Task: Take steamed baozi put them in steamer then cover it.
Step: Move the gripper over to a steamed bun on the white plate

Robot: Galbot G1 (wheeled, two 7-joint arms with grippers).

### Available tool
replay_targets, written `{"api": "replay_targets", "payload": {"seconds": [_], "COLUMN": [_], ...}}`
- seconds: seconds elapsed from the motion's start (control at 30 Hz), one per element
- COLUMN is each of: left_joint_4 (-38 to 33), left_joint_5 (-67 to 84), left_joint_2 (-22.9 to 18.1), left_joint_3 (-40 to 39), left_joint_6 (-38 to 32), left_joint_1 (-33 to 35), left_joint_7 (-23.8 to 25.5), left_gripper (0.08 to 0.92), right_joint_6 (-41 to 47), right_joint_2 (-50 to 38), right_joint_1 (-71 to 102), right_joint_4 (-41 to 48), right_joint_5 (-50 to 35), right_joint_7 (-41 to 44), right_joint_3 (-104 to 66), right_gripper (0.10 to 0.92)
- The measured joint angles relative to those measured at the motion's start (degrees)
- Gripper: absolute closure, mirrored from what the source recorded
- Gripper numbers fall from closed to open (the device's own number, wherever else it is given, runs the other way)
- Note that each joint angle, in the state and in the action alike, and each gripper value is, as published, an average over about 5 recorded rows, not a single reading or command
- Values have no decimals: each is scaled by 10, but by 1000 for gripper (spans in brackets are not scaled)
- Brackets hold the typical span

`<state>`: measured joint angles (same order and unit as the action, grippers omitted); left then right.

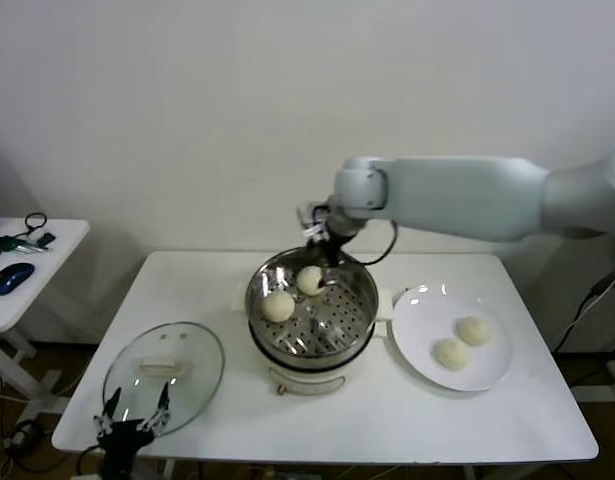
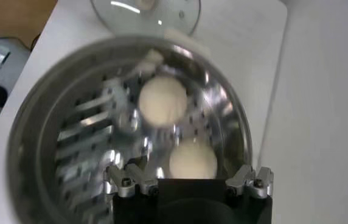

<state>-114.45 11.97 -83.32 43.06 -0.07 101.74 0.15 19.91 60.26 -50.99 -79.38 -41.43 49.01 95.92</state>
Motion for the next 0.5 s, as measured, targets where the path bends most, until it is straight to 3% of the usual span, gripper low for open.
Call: {"api": "replay_targets", "payload": {"seconds": [0.27, 0.5], "left_joint_4": [1, -1], "left_joint_5": [-2, -4], "left_joint_2": [0, -1], "left_joint_3": [-2, -2], "left_joint_6": [-1, -1], "left_joint_1": [-4, -4], "left_joint_7": [1, 1], "left_gripper": [177, 177], "right_joint_6": [-19, -21], "right_joint_2": [-152, -232], "right_joint_1": [-14, 63], "right_joint_4": [-45, -41], "right_joint_5": [64, 126], "right_joint_7": [23, 25], "right_joint_3": [58, 30], "right_gripper": [203, 203]}}
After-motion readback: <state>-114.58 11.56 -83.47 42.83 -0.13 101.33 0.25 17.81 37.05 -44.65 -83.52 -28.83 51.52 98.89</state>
